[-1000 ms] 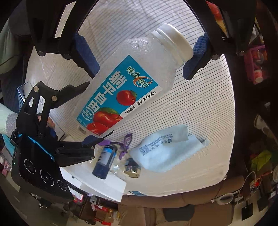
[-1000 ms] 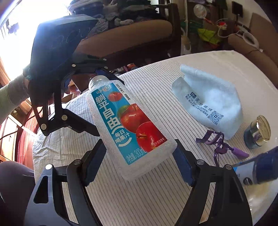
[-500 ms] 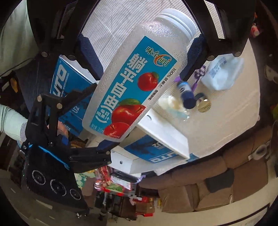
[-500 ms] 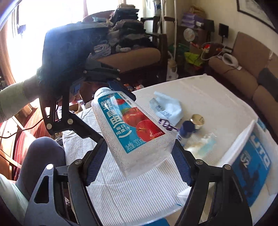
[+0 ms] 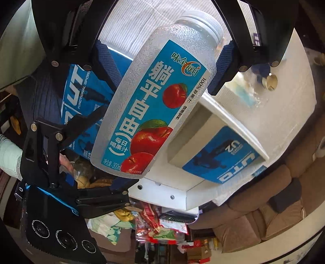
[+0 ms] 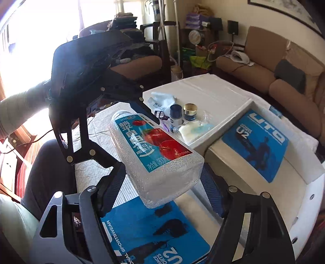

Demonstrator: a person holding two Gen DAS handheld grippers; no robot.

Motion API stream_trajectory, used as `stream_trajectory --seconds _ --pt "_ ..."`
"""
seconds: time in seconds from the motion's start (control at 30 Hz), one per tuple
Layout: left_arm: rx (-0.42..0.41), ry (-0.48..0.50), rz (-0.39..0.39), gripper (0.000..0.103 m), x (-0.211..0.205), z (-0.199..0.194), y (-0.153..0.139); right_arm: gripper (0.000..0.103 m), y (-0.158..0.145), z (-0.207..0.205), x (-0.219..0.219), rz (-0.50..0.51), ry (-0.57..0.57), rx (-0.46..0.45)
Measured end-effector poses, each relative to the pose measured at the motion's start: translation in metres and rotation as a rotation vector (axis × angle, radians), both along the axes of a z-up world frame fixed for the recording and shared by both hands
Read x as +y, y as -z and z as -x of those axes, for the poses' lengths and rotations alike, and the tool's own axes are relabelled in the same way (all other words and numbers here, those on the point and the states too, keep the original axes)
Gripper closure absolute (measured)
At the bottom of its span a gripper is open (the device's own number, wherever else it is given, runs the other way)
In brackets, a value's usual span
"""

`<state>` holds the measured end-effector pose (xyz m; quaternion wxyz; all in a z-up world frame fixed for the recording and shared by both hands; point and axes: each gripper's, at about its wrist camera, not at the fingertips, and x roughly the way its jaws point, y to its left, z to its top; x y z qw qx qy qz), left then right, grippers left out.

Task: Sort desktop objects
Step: 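Lower the bottle into the tray beside the UTO box and open the right tool, then withdraw the right tool up and out of the tray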

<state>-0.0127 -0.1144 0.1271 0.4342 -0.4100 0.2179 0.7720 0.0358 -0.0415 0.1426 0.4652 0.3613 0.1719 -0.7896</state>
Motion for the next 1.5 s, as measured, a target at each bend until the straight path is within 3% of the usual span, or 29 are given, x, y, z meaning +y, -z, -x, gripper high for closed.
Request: stream_trajectory --seconds 0.17,0.33,0.5,0.7,0.93,1.1,1.33,1.5 --pt "0.009 0.065 0.035 0.017 0.043 0.033 -0.008 0.030 -0.009 0.027 0.047 0.066 0.044 -0.028" --pt "-0.027 0.117 0.075 0.018 0.084 0.072 0.007 0.041 0.001 0.076 0.091 0.099 0.074 -0.108" --pt "-0.073 0.121 0.168 0.018 0.107 0.097 0.049 0.041 0.040 0.120 0.106 -0.004 0.092 -0.187" --pt "-0.103 0.061 0.132 0.019 0.086 0.107 0.064 0.041 0.072 0.141 0.118 -0.031 0.141 -0.260" --pt "-0.071 -0.018 0.071 0.019 0.054 0.098 0.047 0.041 0.103 0.177 0.168 0.022 0.376 -0.560" --pt "-0.059 -0.030 0.059 0.019 0.043 0.084 0.043 0.041 0.127 0.177 0.165 -0.029 0.383 -0.735" --pt "-0.067 -0.110 0.035 0.019 0.016 0.070 0.045 0.040 0.142 0.177 0.118 0.023 0.350 -0.800" --pt "-0.076 -0.177 -0.007 0.018 -0.008 0.057 0.042 0.034 0.140 0.169 0.094 0.028 0.359 -0.748"
